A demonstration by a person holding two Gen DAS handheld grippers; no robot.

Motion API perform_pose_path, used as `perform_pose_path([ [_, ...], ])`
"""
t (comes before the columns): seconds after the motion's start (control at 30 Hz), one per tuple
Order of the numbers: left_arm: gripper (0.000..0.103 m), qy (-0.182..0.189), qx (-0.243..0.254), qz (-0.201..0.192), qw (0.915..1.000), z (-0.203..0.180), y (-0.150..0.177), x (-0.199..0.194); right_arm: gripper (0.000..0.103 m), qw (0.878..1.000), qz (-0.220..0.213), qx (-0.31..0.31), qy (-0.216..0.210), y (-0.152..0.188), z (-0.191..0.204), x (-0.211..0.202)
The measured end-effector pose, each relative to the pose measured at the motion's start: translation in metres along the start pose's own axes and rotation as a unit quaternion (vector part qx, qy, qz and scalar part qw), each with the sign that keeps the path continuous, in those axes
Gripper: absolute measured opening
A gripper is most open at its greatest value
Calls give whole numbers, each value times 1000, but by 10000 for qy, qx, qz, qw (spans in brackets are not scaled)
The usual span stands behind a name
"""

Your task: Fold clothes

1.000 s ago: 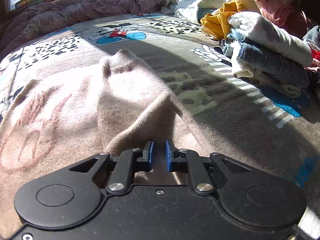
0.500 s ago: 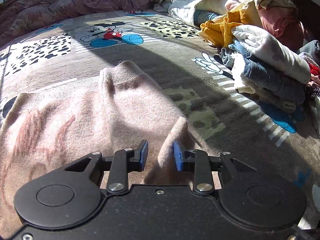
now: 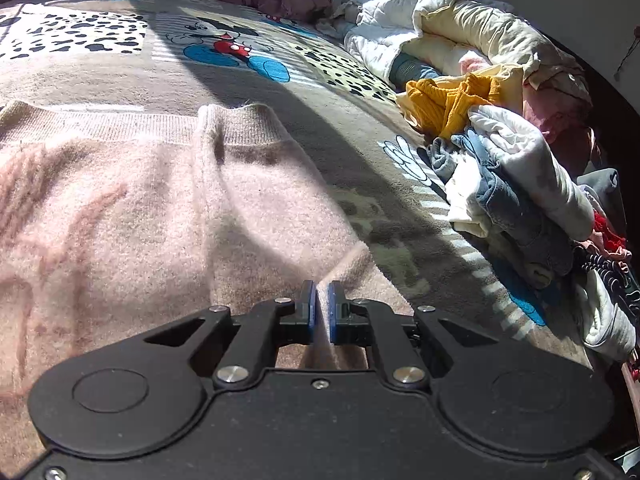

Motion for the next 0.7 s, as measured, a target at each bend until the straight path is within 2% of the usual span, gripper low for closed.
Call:
perform_pose_path([
  [0.07, 9, -200, 180, 68, 9996, -2, 2, 5, 10, 9994, 298, 175, 44, 6, -8, 10],
  [0.1, 9, -269, 307, 76, 9991, -5, 2, 5, 10, 9994, 307, 129, 76, 8, -7, 12],
  [0.2, 9, -391, 636, 94, 9972, -11, 5, 5, 11, 9994, 268, -158, 166, 8, 0, 10],
  [0.3, 9, -307, 595, 45, 9977, -11, 2, 3, 11, 9986, 76, -483, 200, 8, 11, 4],
  [0.37, 8, -328, 593, 53, 9977, -12, 2, 3, 11, 9977, 24, -685, 11, 8, 21, 1],
  [0.43, 8, -410, 631, 80, 9971, -15, 3, 5, 11, 9984, 265, -488, -105, 13, 20, 5],
  [0.57, 9, -619, 776, 113, 9950, -21, 5, 7, 11, 9979, 452, 348, -294, 16, 3, 12],
  [0.63, 9, -768, 819, -74, 9937, -23, 0, -6, 11, 9957, 514, 663, -405, 16, -3, 13],
  [0.7, 9, -786, 914, -376, 9920, -29, -1, -28, 14, 9961, 543, 596, -349, 15, -1, 9],
])
Point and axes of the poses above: each gripper's, at about its wrist camera, not at the fingertips, and x roughly the way its jaws point, z to its left, y to its underside, the point moved 4 cm from there along x, roughly the way its jaws point, and after that the axes turned 4 degrees about y, right-handed, at the moved point
